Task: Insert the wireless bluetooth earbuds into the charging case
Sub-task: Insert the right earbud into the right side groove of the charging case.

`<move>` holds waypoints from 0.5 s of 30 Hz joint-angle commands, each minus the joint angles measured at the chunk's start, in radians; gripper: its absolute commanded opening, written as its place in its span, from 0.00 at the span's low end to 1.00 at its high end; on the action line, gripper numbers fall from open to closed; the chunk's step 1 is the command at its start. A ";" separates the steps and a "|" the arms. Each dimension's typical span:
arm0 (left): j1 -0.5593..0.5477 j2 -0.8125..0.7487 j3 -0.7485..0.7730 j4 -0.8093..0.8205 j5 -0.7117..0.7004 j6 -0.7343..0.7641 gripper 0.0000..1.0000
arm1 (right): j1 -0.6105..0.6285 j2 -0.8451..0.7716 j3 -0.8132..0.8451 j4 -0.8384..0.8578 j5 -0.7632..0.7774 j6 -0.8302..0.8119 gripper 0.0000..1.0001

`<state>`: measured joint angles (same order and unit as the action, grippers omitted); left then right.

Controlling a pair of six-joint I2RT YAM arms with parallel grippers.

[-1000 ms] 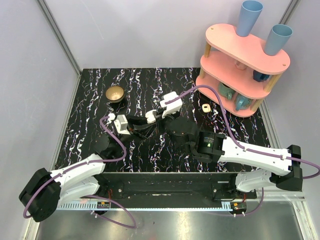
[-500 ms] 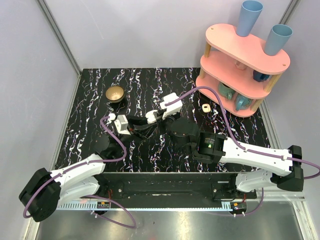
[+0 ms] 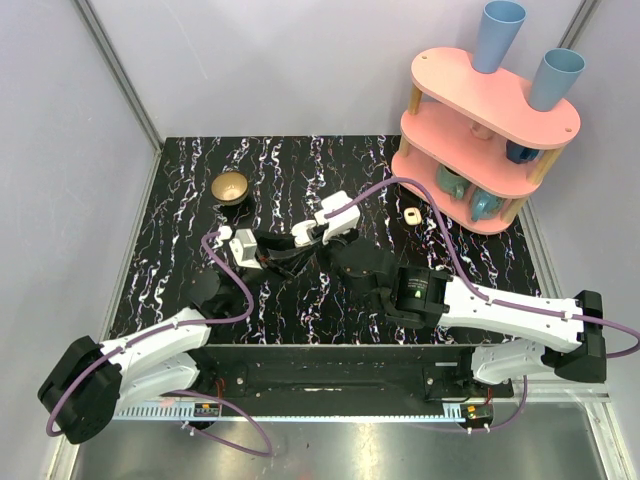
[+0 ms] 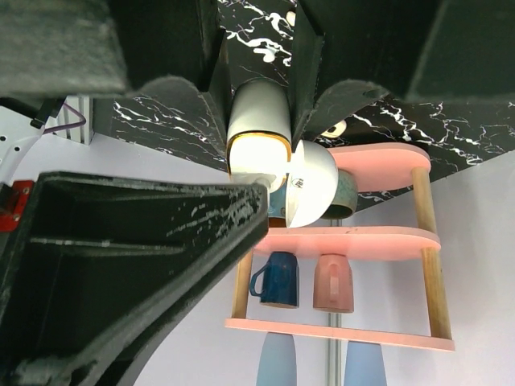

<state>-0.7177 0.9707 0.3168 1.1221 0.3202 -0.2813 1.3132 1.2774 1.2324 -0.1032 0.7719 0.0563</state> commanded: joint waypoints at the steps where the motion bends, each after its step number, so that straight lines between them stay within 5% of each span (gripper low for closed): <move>1: 0.004 -0.018 0.007 0.099 -0.027 -0.004 0.00 | 0.017 -0.018 -0.024 -0.027 -0.089 -0.001 0.00; 7: 0.004 -0.018 0.007 0.102 -0.023 -0.009 0.00 | 0.017 -0.018 -0.025 -0.035 -0.091 0.008 0.07; 15: 0.004 -0.015 0.001 0.104 -0.021 -0.009 0.00 | 0.017 -0.049 -0.022 -0.024 -0.054 0.046 0.48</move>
<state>-0.7177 0.9695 0.3107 1.1229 0.3183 -0.2878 1.3140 1.2697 1.2114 -0.1204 0.7410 0.0669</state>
